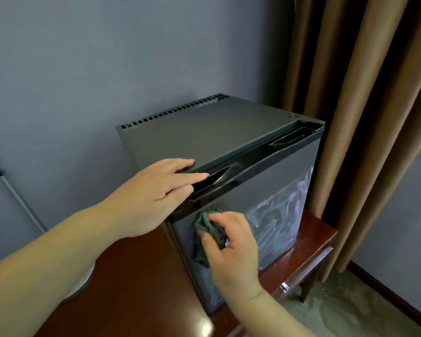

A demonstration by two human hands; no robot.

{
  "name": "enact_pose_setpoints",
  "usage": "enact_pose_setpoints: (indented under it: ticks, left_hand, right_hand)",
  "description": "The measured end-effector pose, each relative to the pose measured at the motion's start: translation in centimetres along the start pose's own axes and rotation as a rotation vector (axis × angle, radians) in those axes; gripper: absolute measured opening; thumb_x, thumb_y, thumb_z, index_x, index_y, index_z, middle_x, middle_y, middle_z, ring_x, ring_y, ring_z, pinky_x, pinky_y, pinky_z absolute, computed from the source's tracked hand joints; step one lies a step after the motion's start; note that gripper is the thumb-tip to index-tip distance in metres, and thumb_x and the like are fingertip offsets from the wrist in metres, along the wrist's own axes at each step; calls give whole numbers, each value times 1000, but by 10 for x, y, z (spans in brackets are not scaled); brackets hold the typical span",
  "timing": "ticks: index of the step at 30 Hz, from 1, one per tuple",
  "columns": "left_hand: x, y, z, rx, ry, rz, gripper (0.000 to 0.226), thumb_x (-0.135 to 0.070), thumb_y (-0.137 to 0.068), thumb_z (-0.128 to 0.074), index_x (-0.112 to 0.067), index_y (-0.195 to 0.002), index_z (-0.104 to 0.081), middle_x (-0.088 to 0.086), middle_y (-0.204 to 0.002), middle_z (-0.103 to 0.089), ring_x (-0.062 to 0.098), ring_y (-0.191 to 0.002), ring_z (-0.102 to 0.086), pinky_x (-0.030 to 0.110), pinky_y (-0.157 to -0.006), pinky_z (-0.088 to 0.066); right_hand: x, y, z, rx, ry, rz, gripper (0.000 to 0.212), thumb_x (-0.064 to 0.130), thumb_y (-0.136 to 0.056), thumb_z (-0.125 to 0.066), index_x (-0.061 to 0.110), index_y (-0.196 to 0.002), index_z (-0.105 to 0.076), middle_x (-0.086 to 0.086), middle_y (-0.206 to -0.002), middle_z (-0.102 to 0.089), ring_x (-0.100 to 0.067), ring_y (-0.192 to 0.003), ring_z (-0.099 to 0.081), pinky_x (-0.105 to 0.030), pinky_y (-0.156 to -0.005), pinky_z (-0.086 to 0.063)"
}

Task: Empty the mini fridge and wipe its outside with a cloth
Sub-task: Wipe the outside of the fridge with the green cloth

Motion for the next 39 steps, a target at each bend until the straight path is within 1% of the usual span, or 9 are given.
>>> enact_pose_setpoints:
  ticks: [3,8,14,17,22,26,30,34,39]
  left_hand:
    - [7,6,-5,-37,34,15,37,-56,-99,-23,-71,-130,-37,-32,-157,-23,-12,-146,-7,22,-119,-9]
    - [9,10,-11,-87,76,34,43,-53,-101,-22,-64,-137,-42,-30,-159,-23,-7,-149,-5,20,-117,-4]
    - [5,13,-15,-116,87,44,40,-52,-102,-17,-72,-131,-37,-28,-160,-23,-6,-148,-3,26,-120,-3]
    - [6,15,-17,-136,99,45,40,-51,-103,-17,-71,-131,-38,-27,-159,-24,-6,-148,-3,36,-124,-4]
    - [5,15,-18,-150,71,47,42,-56,-100,-12,-71,-131,-36,-27,-159,-24,-6,-148,-4,37,-125,-4]
    - [6,15,-20,-161,77,50,45,-56,-100,-12,-67,-135,-38,-27,-159,-25,-4,-149,-5,38,-125,-3]
    - [7,16,-22,-178,55,55,45,-55,-101,-12,-65,-137,-38,-26,-159,-25,-3,-149,-6,37,-125,-3]
    - [5,18,-24,-192,53,62,47,-57,-100,-13,-64,-139,-39,-28,-159,-24,-2,-150,-6,35,-124,1]
    - [3,19,-26,-198,34,69,47,-56,-101,-12,-63,-140,-38,-28,-159,-22,-3,-150,-4,30,-122,5]
  right_hand:
    - [2,2,-3,41,21,87,27,20,-81,-78,23,-106,-70,10,-102,-59,3,-95,-56,-5,-84,-41]
    - [7,-11,4,-11,20,129,25,15,-80,-81,18,-105,-75,9,-101,-59,1,-94,-57,-6,-82,-42]
    - [7,-4,0,59,51,267,36,12,-78,-84,21,-110,-69,9,-103,-62,-4,-92,-60,-17,-78,-51]
    - [15,-11,1,27,25,286,24,13,-82,-82,14,-104,-74,4,-100,-65,-7,-90,-62,-16,-78,-51]
    - [7,5,-7,143,101,393,16,27,-92,-72,16,-103,-76,2,-99,-62,-13,-85,-61,-26,-69,-53]
    - [6,-10,4,62,89,326,18,21,-87,-76,13,-104,-78,2,-99,-63,-12,-85,-61,-25,-69,-53]
    - [2,-8,4,129,138,361,19,17,-85,-78,14,-103,-77,2,-99,-62,-13,-85,-62,-26,-70,-54]
    - [-12,-33,27,72,130,157,21,16,-82,-81,20,-102,-77,10,-98,-58,-2,-88,-57,-8,-80,-44]
    - [-29,-67,61,-113,79,-24,21,13,-85,-78,22,-103,-74,8,-100,-63,8,-97,-56,-3,-86,-39]
Point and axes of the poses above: each hand's wrist, its own y-axis away from the middle knuckle, its own z-axis out of the back of the hand, x = y × z, the point moved 4 cm from there along -y, towards the middle knuckle
